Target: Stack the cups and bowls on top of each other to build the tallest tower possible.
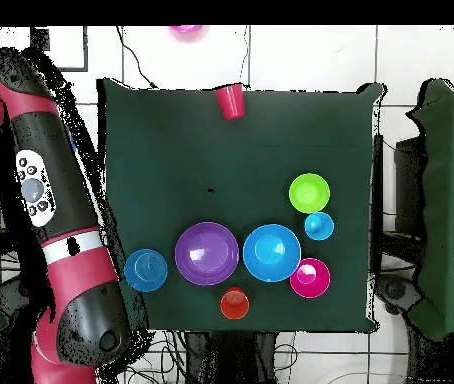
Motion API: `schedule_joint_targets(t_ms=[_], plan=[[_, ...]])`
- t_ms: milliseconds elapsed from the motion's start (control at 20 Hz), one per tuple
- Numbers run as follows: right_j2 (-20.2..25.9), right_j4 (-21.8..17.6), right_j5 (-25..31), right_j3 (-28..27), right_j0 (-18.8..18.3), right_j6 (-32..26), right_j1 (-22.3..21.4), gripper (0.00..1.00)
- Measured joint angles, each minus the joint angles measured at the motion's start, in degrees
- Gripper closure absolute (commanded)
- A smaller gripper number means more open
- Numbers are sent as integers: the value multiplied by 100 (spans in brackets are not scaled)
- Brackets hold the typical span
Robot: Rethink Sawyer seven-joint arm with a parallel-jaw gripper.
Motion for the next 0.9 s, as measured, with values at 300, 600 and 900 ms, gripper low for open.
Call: schedule_joint_targets(t_ms=[300,600,900], plan=[[-33,103,225,380,153,68,-175,0],[70,163,312,975,391,105,-528,0],[365,254,310,1556,505,105,-916,0]])
